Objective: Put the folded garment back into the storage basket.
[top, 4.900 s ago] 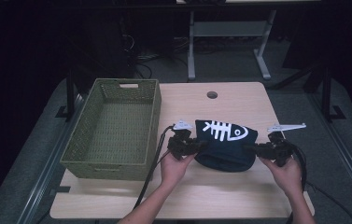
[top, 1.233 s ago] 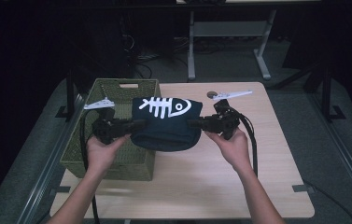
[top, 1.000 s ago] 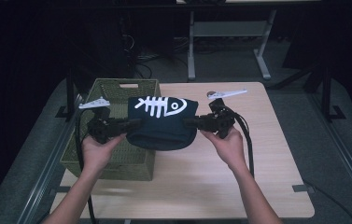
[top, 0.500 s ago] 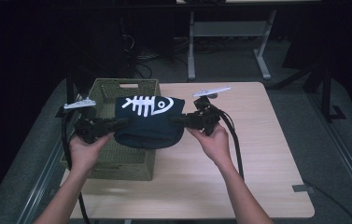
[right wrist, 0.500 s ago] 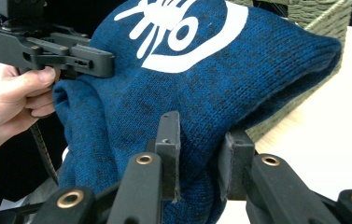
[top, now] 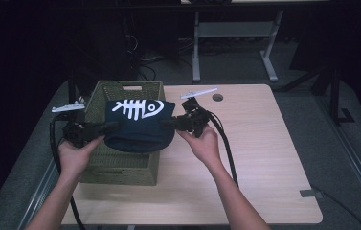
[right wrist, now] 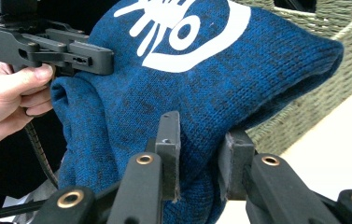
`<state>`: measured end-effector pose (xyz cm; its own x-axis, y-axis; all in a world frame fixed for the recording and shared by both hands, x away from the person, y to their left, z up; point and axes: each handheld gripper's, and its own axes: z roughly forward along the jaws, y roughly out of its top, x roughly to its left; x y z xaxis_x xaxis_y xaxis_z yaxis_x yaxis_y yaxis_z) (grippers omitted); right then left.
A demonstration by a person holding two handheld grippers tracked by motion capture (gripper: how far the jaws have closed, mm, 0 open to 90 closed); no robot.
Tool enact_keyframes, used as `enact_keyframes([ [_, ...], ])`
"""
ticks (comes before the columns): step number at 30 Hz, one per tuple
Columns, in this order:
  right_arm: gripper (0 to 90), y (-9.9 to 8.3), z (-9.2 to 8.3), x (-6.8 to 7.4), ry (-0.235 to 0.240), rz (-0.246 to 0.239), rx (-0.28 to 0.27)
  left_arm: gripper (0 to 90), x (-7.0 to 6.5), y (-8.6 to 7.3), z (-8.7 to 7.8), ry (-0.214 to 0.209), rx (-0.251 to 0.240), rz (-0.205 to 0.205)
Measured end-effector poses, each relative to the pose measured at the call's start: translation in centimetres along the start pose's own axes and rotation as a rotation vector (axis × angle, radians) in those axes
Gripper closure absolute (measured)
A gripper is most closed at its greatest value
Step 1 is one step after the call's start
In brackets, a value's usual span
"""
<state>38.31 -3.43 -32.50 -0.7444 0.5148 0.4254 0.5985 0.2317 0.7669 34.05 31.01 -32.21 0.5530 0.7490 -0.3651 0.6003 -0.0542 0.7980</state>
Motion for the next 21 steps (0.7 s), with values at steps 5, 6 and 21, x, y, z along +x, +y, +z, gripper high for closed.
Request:
enact_keyframes([
  [5,72.8,0.2,0.8,0.2,0.007,0.002,0.006,68.2,0.5,-0.2,-0.5,0.009,-0.002,-0.005],
  [6,72.8,0.2,1.1,0.2,0.009,0.0,0.004,68.0,0.7,-0.2,-0.6,0.012,-0.004,-0.008],
  [21,72.8,0.3,3.5,0.5,0.028,0.013,0.007,66.7,2.5,-0.9,-1.6,0.042,0.001,-0.025],
])
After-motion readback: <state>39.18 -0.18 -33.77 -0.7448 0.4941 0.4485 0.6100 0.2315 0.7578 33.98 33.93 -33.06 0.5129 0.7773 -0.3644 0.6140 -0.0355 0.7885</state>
